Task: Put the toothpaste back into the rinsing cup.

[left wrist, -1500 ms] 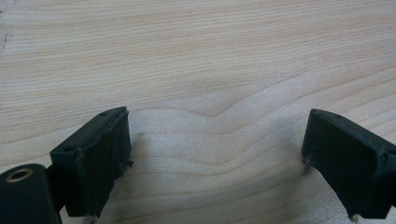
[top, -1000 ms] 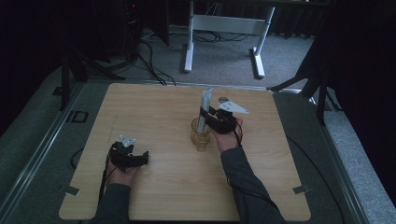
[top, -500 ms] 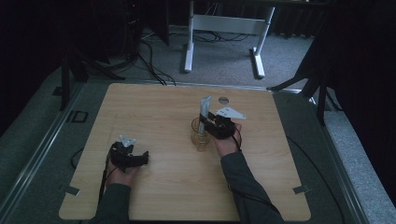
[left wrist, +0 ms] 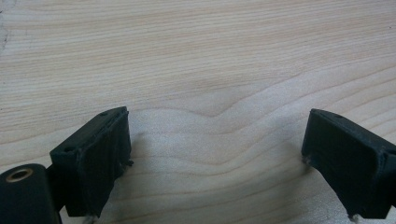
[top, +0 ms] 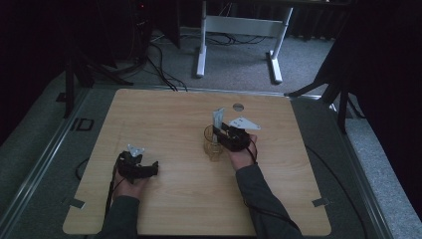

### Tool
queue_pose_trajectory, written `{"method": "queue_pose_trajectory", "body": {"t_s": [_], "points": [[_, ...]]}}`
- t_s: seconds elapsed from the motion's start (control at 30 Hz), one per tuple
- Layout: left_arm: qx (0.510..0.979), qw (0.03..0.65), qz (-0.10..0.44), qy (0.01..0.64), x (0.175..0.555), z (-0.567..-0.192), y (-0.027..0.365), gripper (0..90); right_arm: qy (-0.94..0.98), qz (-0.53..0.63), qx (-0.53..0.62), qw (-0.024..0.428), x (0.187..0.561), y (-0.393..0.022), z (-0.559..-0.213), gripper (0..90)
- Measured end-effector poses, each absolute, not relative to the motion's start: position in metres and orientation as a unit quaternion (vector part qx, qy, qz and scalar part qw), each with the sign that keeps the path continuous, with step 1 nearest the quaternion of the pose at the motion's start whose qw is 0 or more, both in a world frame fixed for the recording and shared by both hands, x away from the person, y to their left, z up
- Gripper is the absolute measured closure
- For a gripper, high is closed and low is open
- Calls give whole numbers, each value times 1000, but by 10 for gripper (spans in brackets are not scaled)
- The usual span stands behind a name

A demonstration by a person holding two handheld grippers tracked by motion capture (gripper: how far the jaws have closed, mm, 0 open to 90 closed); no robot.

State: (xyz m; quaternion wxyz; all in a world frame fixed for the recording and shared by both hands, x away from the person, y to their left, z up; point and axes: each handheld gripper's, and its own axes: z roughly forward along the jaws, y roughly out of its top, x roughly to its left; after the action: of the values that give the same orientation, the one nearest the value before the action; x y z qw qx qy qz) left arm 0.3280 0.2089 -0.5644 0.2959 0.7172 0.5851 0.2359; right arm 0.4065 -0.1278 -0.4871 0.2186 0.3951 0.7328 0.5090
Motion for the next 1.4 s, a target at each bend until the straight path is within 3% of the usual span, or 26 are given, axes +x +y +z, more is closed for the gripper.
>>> {"method": "queue_pose_trajectory", "body": {"t_s": [0.23, 0.57, 0.97, 1.4], "points": [[717, 296, 236, 585, 328, -564, 209, 84, 729, 516, 378, 243, 399, -127, -481, 488], [717, 296, 236, 585, 328, -564, 209, 83, 733, 511, 379, 242, 397, -131, -484, 407], [717, 296, 236, 585, 328, -564, 209, 84, 736, 508, 374, 244, 383, -150, -476, 353], [717, 296, 235, 585, 328, -564, 209, 84, 748, 466, 409, 239, 359, -204, -489, 352]]}}
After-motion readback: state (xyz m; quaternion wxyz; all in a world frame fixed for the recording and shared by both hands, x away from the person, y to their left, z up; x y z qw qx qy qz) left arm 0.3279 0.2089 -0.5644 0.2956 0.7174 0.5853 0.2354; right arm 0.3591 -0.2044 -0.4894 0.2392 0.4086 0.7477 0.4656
